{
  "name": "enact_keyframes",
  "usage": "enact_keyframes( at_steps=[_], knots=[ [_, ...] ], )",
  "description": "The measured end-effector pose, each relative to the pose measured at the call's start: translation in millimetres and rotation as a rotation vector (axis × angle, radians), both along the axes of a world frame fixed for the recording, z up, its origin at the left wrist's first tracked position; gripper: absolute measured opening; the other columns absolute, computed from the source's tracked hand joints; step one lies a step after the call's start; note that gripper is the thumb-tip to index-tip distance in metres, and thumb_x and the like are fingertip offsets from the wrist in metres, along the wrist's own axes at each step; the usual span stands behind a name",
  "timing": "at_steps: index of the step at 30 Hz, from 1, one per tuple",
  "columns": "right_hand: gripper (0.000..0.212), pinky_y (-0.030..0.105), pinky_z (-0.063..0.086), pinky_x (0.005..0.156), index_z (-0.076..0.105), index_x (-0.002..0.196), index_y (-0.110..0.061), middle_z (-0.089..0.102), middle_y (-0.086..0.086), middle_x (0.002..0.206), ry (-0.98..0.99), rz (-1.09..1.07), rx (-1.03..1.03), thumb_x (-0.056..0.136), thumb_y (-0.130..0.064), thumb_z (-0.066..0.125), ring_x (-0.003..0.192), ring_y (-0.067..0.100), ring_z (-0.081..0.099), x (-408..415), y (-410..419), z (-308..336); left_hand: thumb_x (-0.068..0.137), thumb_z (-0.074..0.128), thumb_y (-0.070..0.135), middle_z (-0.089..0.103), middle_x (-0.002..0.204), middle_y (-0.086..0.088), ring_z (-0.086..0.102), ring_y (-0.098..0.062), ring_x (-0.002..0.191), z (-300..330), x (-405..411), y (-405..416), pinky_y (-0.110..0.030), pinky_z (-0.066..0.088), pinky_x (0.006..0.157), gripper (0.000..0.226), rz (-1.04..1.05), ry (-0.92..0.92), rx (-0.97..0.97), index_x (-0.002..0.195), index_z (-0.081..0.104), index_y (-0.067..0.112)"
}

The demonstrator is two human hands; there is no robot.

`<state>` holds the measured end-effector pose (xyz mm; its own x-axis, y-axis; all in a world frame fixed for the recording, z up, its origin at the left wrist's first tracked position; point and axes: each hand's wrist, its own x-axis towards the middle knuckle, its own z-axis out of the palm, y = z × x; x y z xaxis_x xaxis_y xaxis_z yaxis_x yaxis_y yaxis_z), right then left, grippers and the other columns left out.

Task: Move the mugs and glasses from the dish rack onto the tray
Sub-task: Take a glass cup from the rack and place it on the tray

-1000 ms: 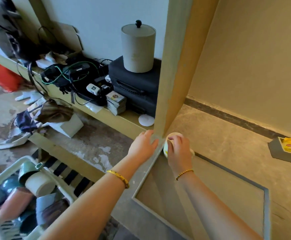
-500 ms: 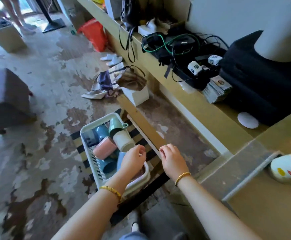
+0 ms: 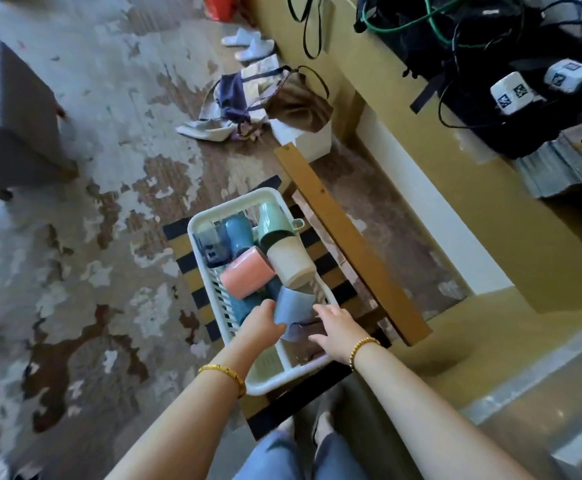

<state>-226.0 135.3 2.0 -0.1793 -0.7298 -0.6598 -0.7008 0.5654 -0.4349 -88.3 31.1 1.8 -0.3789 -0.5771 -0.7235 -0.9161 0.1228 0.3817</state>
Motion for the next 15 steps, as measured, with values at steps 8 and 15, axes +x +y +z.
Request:
enact_keyframes(
  at_steps=[8,15],
  knots=[
    [0.087,0.041,0.024,0.113,0.018,0.144,-0.017,0.028,0.008,0.147,0.108,0.400,0.077,0.077,-0.032,0.071,0.138,0.027,0.023,-1,-6,-32,0.088,0.052,0.019,0.050,0.132,-0.009,0.054,-0.024,0.114,-21,-5,18,-0.032,0.045,0.095,0.047,0.041,0.056,0.240,0.134,0.041,0.014],
    [0.077,0.039,0.032,0.107,0.029,0.135,-0.015,0.039,0.007,0.137,0.186,0.486,-0.016,0.073,-0.020,0.075,0.131,0.027,0.033,-4,-6,-47,0.089,0.050,0.014,0.052,0.119,-0.012,0.054,-0.028,0.107,-31,-8,27,-0.032,0.045,0.087,0.038,-0.098,0.046,0.028,0.126,0.052,0.023]
  ],
)
